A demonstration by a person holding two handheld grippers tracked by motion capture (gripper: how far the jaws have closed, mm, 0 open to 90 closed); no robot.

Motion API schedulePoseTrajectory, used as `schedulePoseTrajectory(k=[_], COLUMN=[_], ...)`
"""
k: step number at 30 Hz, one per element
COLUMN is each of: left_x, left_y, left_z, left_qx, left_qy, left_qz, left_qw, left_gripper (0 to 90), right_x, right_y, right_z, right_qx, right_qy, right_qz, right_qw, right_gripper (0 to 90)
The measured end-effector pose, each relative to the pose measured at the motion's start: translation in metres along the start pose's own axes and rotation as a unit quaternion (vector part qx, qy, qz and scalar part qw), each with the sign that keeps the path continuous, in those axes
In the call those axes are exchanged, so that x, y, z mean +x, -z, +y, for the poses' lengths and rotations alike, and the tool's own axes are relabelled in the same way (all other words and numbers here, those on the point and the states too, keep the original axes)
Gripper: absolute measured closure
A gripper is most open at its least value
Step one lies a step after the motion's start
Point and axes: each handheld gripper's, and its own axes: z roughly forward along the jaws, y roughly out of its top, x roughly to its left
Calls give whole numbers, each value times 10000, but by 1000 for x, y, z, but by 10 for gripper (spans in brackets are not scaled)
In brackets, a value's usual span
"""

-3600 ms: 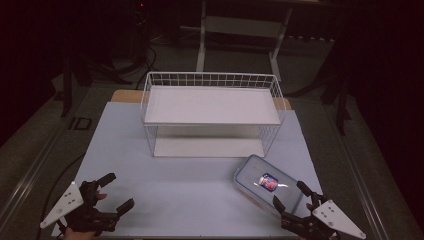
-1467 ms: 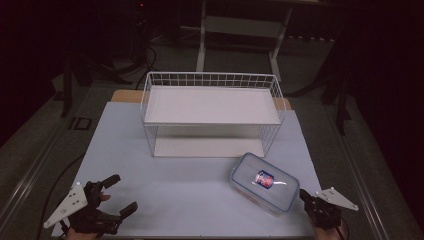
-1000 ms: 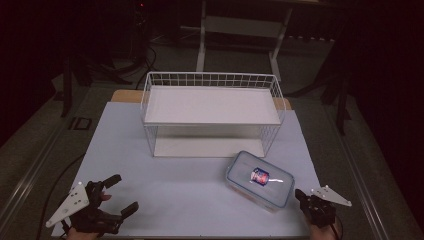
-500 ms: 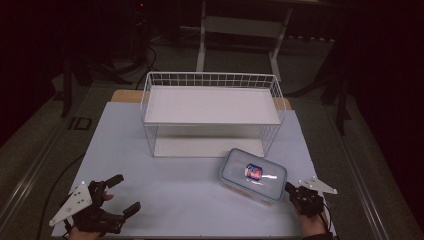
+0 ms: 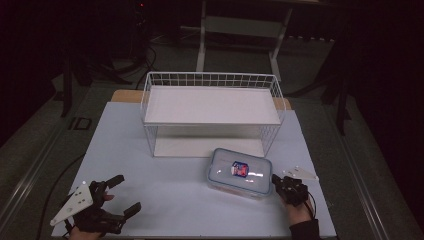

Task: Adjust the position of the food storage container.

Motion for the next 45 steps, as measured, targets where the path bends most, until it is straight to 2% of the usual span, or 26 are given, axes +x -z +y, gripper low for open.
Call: schedulePoseTrajectory(k=[1,9,21,45], left_x=[0,-1,-2,-3], left_y=[0,-1,-2,-5], left_z=[0,0,-1,-3], left_qx=[-7,17,66,136], left_qy=[-2,-7,-5,8], left_qz=[-10,-40,-61,-92], left_qw=[10000,10000,10000,9999], left_gripper=[0,0,0,0], right_x=[4,17,35,56], right_y=[-3,-16,-32,-55], right_z=[4,16,30,48], right_qx=[9,-78,-106,-117], right_qy=[86,244,380,527], right_qz=[28,249,486,686], right_qw=[10000,9994,9980,9962], right_gripper=[900,900,900,900])
